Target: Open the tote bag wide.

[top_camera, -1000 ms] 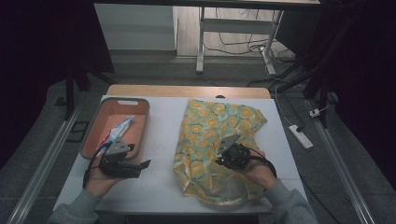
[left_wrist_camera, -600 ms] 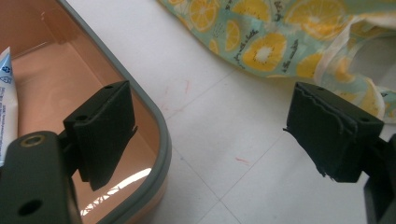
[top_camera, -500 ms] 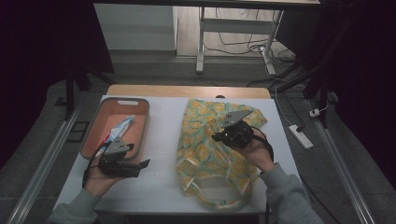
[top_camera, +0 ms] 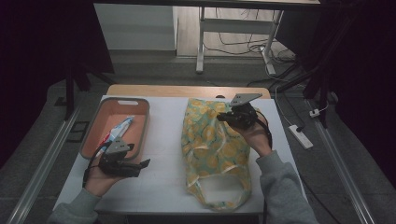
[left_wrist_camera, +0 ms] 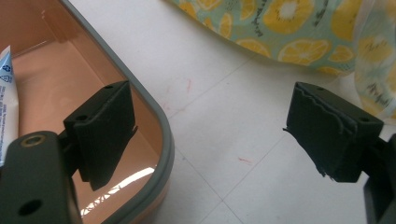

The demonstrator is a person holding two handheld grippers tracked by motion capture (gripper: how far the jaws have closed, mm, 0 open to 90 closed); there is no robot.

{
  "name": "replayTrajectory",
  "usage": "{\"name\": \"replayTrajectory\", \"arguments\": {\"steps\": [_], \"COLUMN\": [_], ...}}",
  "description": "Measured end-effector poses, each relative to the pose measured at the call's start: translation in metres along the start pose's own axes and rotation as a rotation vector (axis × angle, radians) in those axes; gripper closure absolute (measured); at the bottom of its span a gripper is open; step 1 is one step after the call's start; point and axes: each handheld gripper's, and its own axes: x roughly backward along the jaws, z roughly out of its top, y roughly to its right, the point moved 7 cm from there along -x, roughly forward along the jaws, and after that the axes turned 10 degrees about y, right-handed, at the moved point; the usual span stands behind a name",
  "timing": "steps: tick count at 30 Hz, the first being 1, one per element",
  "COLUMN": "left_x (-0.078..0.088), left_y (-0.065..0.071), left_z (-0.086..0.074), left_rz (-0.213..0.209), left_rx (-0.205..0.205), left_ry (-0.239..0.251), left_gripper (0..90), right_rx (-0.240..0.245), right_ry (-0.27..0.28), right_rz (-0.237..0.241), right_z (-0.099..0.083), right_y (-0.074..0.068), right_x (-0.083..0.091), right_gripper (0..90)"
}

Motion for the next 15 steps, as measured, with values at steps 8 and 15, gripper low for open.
{"name": "replayTrajectory", "arguments": {"steps": [8,15], "left_x": [-0.002,-0.003], "left_y": [0.000,0.002], "left_z": [-0.001,-0.001], "left_rz": [0.006,0.004], "left_rx": [-0.003,-0.012], "left_ry": [-0.013,-0.019], "left_gripper": [15.8,15.8], "right_rx": [-0.130,-0.167], "right_ry": [0.013,-0.052], "right_rz": [-0.011,-0.003], "right_z": [-0.026,-0.049], "right_y": [0.033,0.039], "right_x": [-0.006,-0.019], "right_gripper": [89.3,89.3]}}
